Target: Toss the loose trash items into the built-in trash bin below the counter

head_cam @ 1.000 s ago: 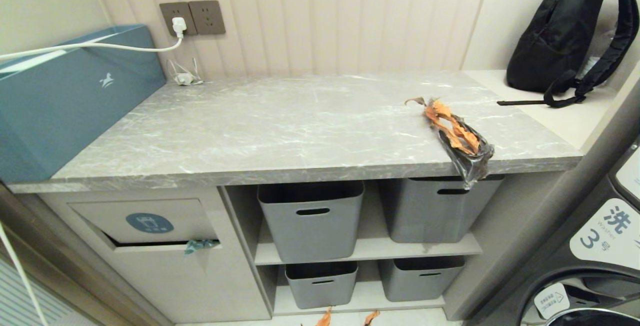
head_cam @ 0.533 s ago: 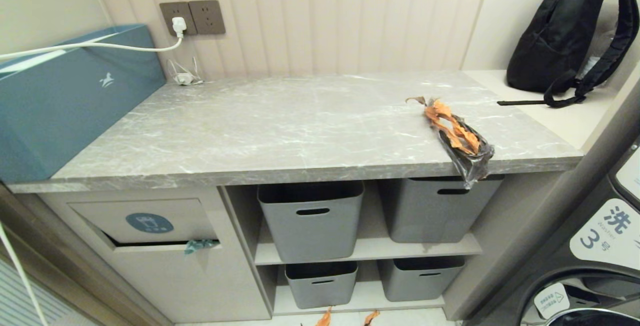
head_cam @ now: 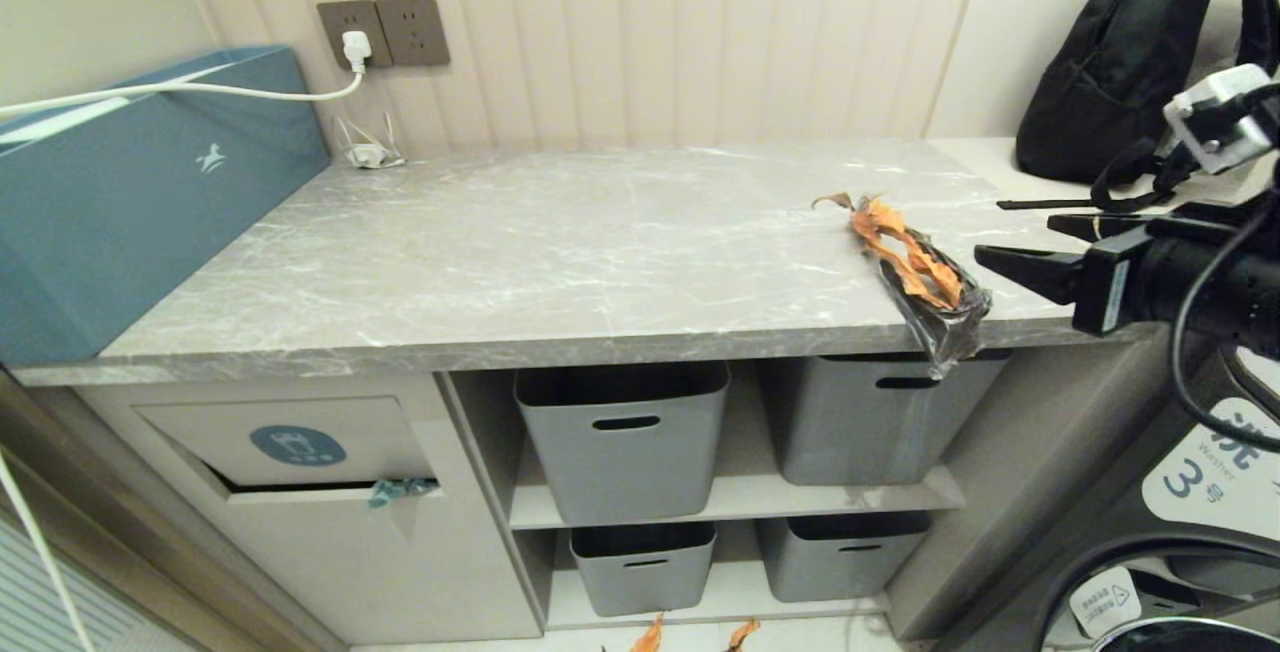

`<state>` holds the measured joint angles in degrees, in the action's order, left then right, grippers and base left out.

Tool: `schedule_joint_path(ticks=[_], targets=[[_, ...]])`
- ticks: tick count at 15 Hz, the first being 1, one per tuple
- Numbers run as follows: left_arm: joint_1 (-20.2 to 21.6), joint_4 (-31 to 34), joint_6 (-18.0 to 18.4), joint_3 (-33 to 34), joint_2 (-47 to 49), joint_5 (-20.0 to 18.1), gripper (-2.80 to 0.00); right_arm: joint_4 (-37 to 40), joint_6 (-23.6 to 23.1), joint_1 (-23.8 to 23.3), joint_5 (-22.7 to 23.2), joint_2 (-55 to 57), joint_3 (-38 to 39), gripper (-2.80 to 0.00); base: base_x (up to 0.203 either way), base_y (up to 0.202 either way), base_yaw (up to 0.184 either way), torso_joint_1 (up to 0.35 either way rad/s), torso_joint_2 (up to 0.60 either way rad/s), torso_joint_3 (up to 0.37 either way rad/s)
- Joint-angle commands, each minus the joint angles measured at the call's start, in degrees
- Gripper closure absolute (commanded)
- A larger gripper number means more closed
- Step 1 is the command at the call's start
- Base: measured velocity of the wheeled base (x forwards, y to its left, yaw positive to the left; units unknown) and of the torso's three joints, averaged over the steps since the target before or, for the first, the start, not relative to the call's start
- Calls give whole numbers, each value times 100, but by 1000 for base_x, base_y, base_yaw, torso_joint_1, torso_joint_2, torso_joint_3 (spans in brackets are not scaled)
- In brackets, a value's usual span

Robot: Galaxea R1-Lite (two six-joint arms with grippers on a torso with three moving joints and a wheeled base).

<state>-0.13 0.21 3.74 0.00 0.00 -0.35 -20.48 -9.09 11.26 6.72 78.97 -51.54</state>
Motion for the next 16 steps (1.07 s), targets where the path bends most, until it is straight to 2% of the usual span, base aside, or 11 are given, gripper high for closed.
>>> schedule_joint_path(ticks=[1,4,16], targets=[[5,-8,0,0,0,0,0,-178,2,-19,-34,585,-1,-280,0,0,0,0,0,0],[-4,-12,-5,0,0,9,0,-660,7,-283,-258,1075,-4,-280,0,0,0,0,0,0],[-4,-3,-32,0,0,9,0,-720,22,-309,-281,1645,-58,-280,0,0,0,0,0,0]])
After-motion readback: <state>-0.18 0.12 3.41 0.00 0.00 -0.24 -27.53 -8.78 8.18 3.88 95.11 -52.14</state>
